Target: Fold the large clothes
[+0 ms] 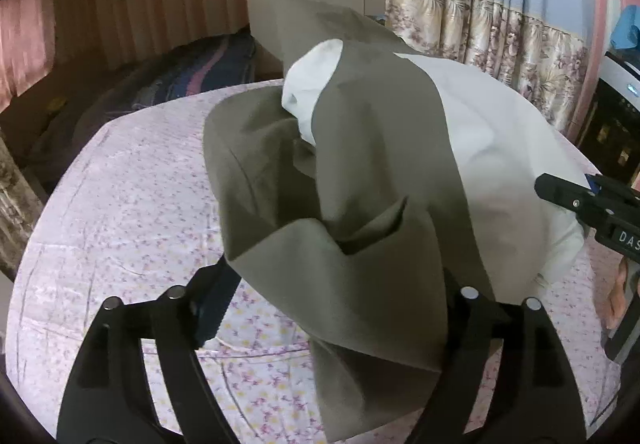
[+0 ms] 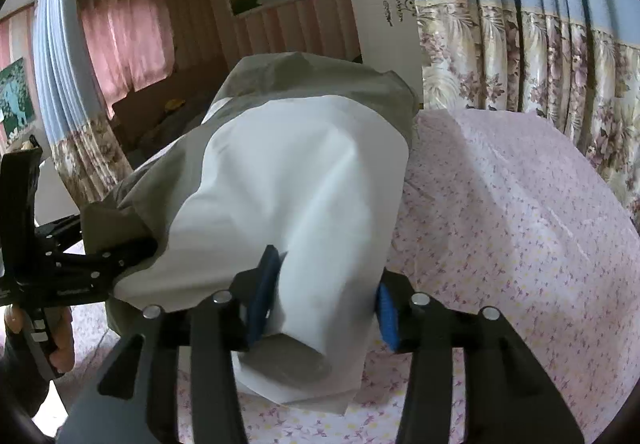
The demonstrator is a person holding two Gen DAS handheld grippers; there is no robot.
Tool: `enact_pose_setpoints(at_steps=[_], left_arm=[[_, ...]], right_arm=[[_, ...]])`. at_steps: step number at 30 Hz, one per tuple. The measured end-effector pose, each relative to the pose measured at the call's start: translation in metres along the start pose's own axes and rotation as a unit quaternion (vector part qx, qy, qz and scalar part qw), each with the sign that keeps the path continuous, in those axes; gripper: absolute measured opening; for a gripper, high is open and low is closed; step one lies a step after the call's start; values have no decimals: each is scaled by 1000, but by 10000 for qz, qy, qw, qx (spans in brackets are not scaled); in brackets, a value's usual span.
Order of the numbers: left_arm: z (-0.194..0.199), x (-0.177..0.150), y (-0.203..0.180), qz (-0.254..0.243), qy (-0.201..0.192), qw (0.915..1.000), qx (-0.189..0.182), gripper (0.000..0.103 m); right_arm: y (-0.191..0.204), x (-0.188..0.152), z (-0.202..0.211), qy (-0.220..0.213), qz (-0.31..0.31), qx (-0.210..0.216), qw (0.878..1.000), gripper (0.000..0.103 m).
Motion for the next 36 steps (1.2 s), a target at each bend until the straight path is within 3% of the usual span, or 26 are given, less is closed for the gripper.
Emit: enact_pose_setpoints(at_steps=[7,12,14,16,25,33,36], left_arm=[[-1,7,-1,69,73,9999,11,78],[0,7,4,14,99,9999,29,74],[2,4,4,12,156,9998,-80,63],[4,0,3,-15,181,9998,-68,60],[-4,-35,10,393,463,9970,-481,50],[-11,-50,14,447,518,9962,-534,52],[-10,-44,19,425,515,9971,-367,69]], right_arm=[[-4,8,4,-7,-33,63,10000,50],[-1,9,22,-66,275,18,9996,50],[2,9,29,-112,500,-52,9987,46],[4,4,28,81,659,-10,9978,24],[7,-1,11,416,919,141,9948,22],[7,-5,-1,479,892,158,9947,22],[8,-7,1,381,834,60,9958,22]])
Point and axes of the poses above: each gripper's, at about its wrist camera, not at the fingertips, and z roughly against the way its jaws point, y to its left, x to its top, the point moved 3 cm from there along -z, roughly the way its jaws point, and after that the axes turned 8 degrees about -z, right-handed, at the moved point
